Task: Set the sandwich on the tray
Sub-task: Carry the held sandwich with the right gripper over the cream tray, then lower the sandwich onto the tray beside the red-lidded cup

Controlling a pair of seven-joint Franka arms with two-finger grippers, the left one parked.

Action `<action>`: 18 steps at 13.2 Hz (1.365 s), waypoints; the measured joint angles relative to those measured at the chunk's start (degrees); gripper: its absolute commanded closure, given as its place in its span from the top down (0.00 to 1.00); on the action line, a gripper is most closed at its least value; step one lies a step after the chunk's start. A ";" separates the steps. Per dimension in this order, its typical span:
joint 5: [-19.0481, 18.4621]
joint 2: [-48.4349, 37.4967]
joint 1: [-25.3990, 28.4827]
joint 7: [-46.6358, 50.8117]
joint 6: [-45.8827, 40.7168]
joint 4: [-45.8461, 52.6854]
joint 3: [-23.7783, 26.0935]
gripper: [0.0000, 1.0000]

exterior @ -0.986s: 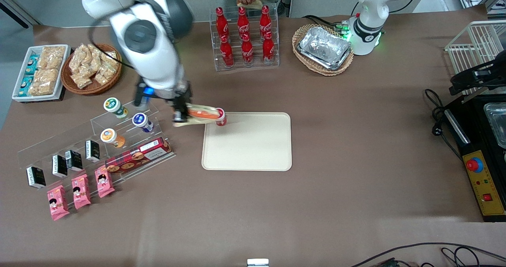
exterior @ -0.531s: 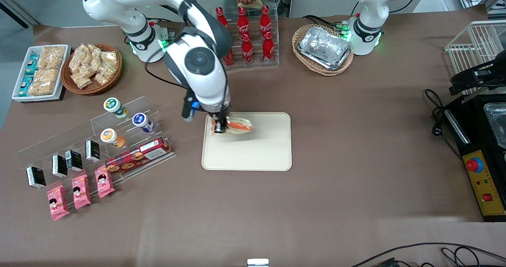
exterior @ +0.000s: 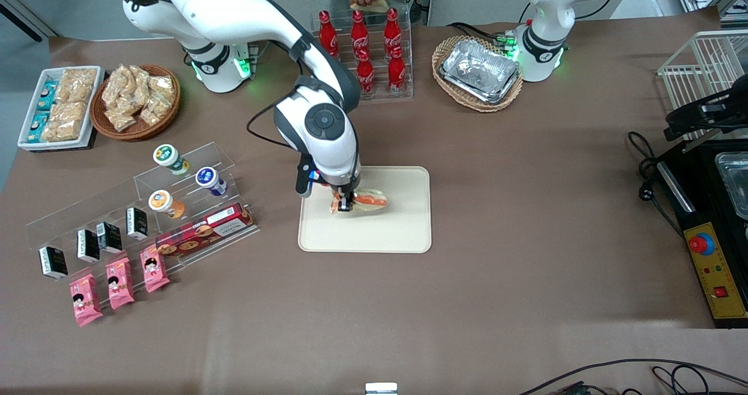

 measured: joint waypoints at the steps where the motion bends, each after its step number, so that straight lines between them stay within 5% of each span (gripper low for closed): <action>1: -0.21 1.11 0.00 0.00 1.29 0.03 -0.04 0.03; 18: -1.89 12.32 -0.22 -0.76 7.45 5.16 -1.91 0.05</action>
